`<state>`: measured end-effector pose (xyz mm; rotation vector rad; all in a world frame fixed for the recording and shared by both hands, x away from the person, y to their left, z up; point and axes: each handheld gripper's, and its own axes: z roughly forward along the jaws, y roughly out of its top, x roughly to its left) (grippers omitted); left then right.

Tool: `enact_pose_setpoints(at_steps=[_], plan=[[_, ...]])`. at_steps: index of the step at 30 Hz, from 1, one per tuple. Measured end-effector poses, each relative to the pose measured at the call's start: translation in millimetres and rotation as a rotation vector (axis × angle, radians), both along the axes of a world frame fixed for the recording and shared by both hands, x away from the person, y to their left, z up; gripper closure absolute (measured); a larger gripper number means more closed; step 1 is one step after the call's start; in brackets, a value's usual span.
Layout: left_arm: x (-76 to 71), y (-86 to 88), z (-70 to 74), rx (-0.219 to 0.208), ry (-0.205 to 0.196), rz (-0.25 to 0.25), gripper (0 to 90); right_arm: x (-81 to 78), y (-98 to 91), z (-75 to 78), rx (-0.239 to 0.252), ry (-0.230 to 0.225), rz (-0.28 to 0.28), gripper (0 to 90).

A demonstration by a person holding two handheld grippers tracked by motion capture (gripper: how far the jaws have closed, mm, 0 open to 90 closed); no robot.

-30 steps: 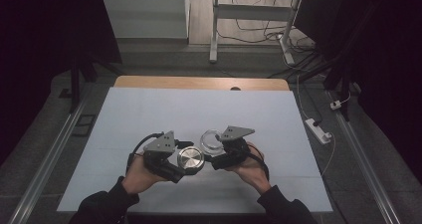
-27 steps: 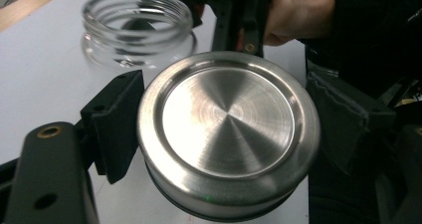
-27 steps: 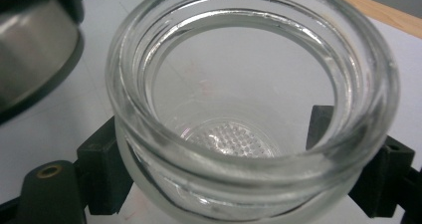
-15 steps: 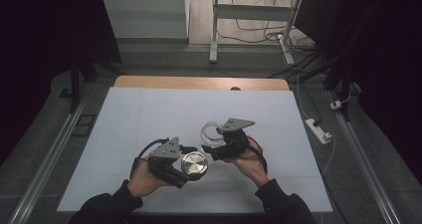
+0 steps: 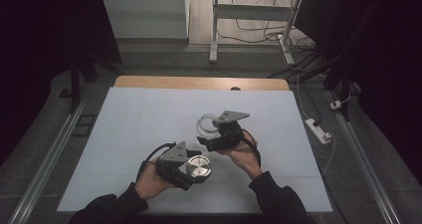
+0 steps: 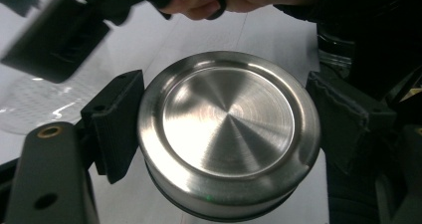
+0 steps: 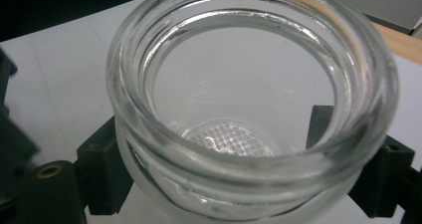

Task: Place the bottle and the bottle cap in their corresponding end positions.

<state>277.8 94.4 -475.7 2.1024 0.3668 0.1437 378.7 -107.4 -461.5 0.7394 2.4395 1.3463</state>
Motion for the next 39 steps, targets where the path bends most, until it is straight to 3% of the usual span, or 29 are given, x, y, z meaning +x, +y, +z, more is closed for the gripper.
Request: enact_pose_setpoints(at_steps=[20,28,39], plan=[[16.8,-21.8,-35.8,0.073,-0.036,0.028,20.4,43.9,10.0,-10.1,-0.019,0.001,-0.078,15.0],[25.8,-29.6,-48.1,0.115,-0.039,0.08,20.4,61.8,19.4,-18.3,-0.04,0.009,-0.096,15.0],[35.4,-34.2,-58.8,0.176,-0.015,0.158,20.4,79.4,26.5,-35.5,-0.081,0.034,-0.12,15.0]])
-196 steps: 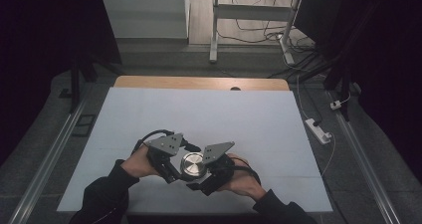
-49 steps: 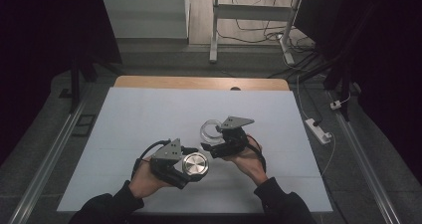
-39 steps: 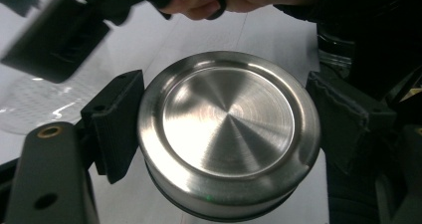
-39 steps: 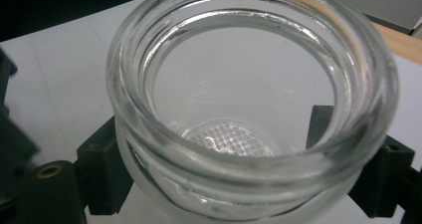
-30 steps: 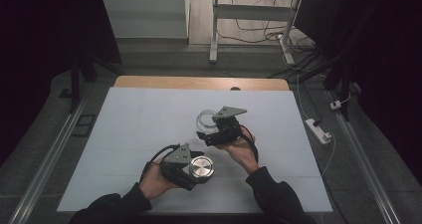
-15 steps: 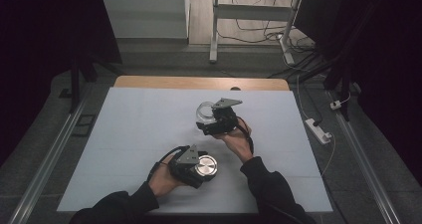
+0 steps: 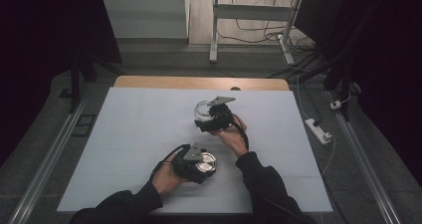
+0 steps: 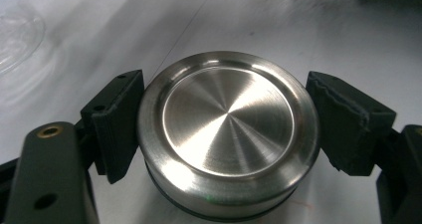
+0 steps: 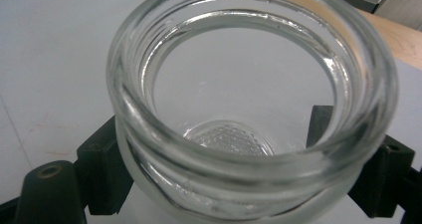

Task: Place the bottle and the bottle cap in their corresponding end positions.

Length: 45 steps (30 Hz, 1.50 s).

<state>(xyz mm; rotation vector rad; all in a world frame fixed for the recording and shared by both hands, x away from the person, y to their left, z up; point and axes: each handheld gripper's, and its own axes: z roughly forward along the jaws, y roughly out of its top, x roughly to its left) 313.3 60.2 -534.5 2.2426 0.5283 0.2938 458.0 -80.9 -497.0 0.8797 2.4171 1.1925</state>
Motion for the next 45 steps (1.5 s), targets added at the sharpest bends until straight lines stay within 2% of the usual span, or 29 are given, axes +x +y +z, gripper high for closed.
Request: enact_pose_setpoints(at_steps=[6,10,12,18,22,28,33,36,39,42,45], plan=[[2.5,-1.5,-4.9,0.033,0.012,0.014,20.3,2.7,0.9,-7.1,-0.03,0.002,-0.002,15.0],[3.5,-1.3,-5.4,0.033,0.021,0.015,20.2,4.7,-1.3,-9.5,-0.047,0.005,-0.012,14.9],[4.3,-1.8,-6.0,0.046,0.031,0.015,20.1,5.0,-1.9,-11.5,-0.055,0.003,-0.018,14.9],[7.5,-2.8,-7.1,0.072,0.064,0.012,19.4,4.8,-1.7,-11.7,-0.062,0.007,-0.015,14.5],[8.3,-2.8,-7.4,0.069,0.072,0.01,19.0,4.9,-1.2,-12.3,-0.064,0.017,-0.024,14.1],[8.7,-3.1,-7.4,0.074,0.074,0.018,15.0,4.0,1.4,-16.2,-0.079,0.04,-0.022,6.3],[8.4,-1.3,-6.9,0.064,0.087,0.023,10.3,2.7,-0.2,-12.2,-0.068,0.042,-0.016,3.2],[7.7,0.8,-5.5,0.05,0.104,0.026,6.9,-0.1,-3.4,-7.4,-0.052,0.026,-0.01,1.9],[6.2,3.0,-1.2,0.016,0.112,0.035,4.6,-3.1,-5.7,-2.6,-0.035,0.028,0.0,0.1],[4.5,7.0,3.7,-0.015,0.117,0.042,2.9,-5.9,-7.0,1.0,-0.045,0.027,0.005,0.0],[4.6,12.2,7.5,-0.047,0.153,0.036,1.1,-9.3,-9.3,5.6,-0.045,0.016,0.006,0.0]])
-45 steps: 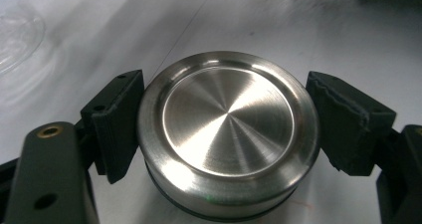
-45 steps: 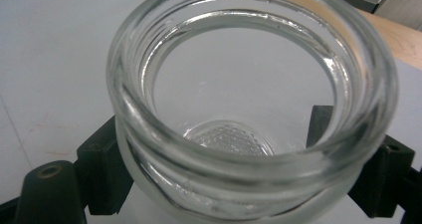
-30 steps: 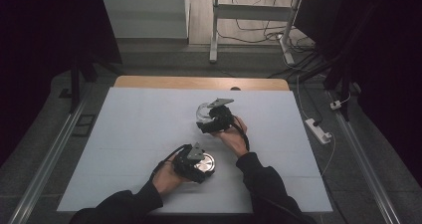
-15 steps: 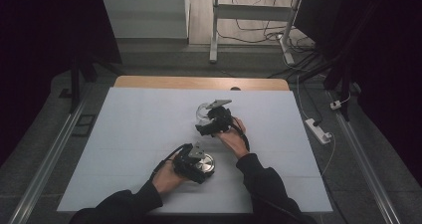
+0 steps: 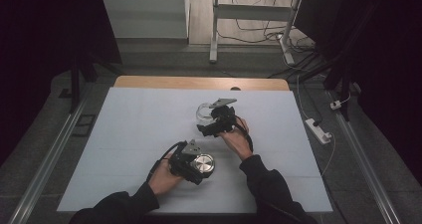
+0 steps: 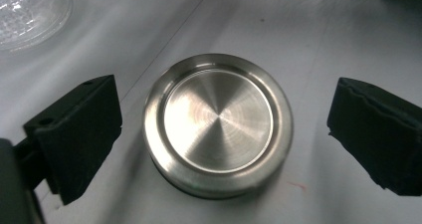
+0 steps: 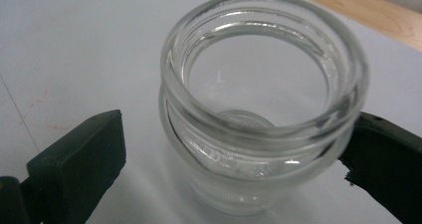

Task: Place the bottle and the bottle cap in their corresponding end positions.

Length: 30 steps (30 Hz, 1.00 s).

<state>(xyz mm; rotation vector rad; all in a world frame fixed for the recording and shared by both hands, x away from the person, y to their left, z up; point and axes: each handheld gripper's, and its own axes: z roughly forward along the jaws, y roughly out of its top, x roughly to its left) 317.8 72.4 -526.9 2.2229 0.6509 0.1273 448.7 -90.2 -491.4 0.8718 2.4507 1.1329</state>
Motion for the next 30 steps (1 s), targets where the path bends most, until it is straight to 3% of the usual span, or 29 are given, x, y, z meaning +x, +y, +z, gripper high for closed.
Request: enact_pose_setpoints(at_steps=[2,5,12,20,30], plan=[[0.8,2.4,1.5,-0.023,0.046,-0.019,0.0,-2.7,-1.5,4.0,0.008,0.003,0.003,0.0],[-0.1,5.9,3.6,-0.048,0.079,-0.037,0.0,-9.1,-4.7,9.2,0.015,0.0,0.004,0.0],[-4.9,19.1,13.7,-0.102,0.075,-0.033,0.0,-16.9,-6.6,10.7,0.013,0.009,0.017,0.0],[-8.6,34.5,17.0,-0.12,0.094,-0.053,0.0,-30.2,-11.3,10.5,0.013,0.005,0.023,0.0],[-14.7,49.3,21.2,-0.136,0.07,-0.05,0.0,-46.8,-17.8,11.5,0.027,0.014,0.045,0.0]])
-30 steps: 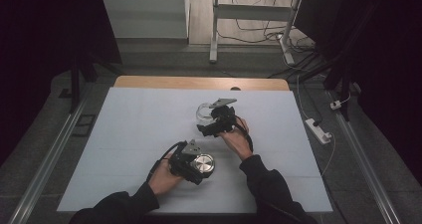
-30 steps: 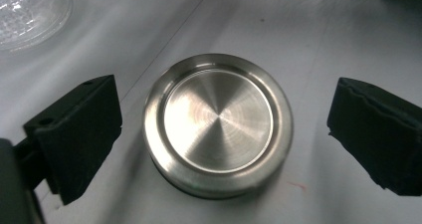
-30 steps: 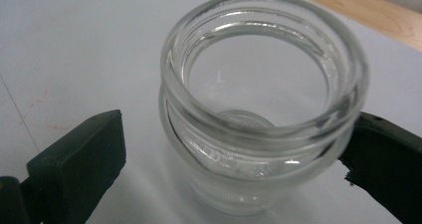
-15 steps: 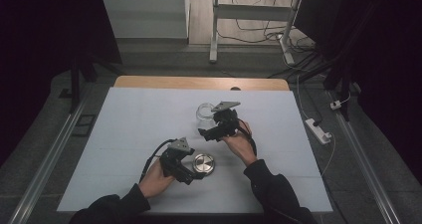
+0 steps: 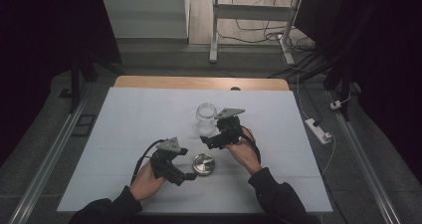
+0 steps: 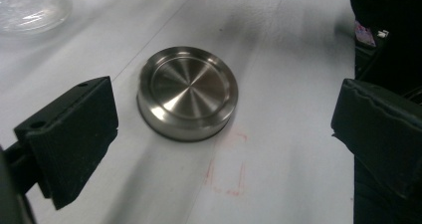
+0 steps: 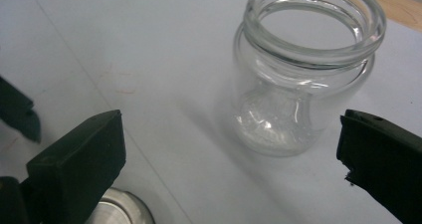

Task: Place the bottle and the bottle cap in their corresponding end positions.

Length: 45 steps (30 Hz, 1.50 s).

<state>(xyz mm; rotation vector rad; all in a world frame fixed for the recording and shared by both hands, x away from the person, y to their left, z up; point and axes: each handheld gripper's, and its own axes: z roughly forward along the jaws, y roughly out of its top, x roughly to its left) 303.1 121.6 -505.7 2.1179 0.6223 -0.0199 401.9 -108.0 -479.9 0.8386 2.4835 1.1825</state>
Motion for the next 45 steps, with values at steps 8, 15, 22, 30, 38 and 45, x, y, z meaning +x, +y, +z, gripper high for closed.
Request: enact_pose_setpoints(at_steps=[8,15,22,30,38,45], plan=[[-2.1,15.6,0.0,0.001,0.001,0.027,0.0,-13.9,-1.8,-0.4,-0.008,0.003,0.03,0.0],[-6.2,24.7,1.1,-0.004,0.003,0.041,0.0,-22.8,-7.8,-1.5,0.007,0.013,0.055,0.0],[-12.1,33.6,1.8,0.0,0.0,0.053,0.0,-31.6,-13.2,2.0,0.034,0.017,0.063,0.0],[-18.5,44.6,3.1,0.007,-0.015,0.077,0.0,-39.8,-20.6,5.4,0.057,0.018,0.075,0.0],[-24.2,53.1,5.8,0.016,-0.045,0.104,0.0,-49.9,-27.5,11.3,0.068,-0.001,0.086,0.0],[-30.1,61.7,7.0,0.021,-0.061,0.136,0.0,-59.2,-34.7,11.9,0.062,-0.009,0.088,0.0]])
